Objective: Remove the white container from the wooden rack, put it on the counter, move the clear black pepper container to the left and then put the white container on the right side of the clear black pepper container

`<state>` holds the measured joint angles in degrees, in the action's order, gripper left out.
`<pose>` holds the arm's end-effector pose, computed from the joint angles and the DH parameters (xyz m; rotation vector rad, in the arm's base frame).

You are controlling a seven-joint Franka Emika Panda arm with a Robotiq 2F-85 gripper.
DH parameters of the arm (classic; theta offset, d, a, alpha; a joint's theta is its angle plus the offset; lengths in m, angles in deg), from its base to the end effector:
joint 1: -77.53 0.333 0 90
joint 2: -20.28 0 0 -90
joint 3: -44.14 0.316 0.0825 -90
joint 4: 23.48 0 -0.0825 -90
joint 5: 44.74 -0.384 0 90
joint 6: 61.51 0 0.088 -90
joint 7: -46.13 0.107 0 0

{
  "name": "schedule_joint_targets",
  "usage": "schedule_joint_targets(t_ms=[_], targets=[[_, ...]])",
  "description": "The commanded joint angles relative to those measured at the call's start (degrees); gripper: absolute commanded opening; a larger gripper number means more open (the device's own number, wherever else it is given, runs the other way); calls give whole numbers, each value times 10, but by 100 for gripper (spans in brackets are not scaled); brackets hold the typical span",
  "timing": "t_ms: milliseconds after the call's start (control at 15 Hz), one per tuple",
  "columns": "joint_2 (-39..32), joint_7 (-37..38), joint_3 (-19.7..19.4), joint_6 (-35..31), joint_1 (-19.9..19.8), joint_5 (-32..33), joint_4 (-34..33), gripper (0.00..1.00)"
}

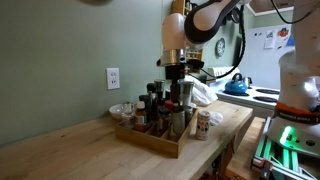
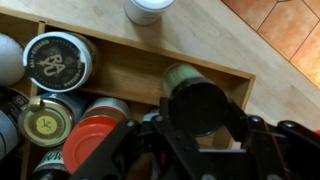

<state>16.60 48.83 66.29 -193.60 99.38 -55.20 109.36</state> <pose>0.3617 0.3547 0.3104 -2.8902 -0.8836 0.1958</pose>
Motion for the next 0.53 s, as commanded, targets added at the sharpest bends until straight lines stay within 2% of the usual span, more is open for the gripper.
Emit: schedule_joint_targets(t_ms=[0,267,333,400,467], targets=[[-26,-11,3,20,1,-18,-17,31],[-37,-2,1,21,0,-12,-20,31],[-39,0,1,24,0,-11,-21,40],[-40,1,1,26,0,-11,-21,57],[-37,4,1,32,0,-9,-20,81]])
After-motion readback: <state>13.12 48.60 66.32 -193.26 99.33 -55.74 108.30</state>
